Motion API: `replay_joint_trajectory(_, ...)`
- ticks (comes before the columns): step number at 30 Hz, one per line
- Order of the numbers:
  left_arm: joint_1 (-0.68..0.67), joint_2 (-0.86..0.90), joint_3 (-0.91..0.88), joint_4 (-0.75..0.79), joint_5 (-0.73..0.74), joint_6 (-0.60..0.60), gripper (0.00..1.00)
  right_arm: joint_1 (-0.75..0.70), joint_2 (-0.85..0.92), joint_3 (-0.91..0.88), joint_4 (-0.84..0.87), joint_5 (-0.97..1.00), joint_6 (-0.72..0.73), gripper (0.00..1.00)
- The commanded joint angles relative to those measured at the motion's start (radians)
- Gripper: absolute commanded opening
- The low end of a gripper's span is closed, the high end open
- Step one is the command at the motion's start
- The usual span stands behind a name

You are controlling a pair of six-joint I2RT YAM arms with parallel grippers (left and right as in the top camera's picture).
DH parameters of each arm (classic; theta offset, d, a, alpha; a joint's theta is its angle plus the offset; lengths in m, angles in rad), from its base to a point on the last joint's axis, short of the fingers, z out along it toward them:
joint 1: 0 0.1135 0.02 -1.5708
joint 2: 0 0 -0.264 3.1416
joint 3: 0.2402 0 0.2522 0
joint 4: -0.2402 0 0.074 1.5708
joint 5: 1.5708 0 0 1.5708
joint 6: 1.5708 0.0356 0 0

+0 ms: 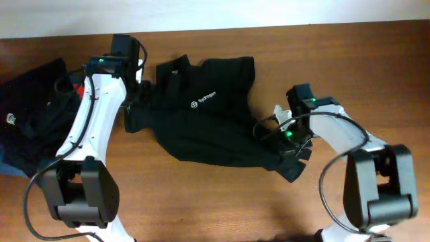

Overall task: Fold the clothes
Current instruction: 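Grasp the shirt's left side with the left gripper, right gripper the right side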

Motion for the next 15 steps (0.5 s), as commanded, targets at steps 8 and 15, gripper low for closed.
replay_joint_trajectory(8, 0.000, 0.006, -0.002, -0.024, -0.004, -0.010, 0.00, -0.030, 0.181, -0.009, 0.269, 0.327, 0.220, 0.18)
replay_joint_trajectory(15, 0.000, 0.006, -0.002, -0.034, -0.003, -0.010, 0.00, -0.192, 0.184, 0.028, 0.524, 0.368, 0.255, 0.24)
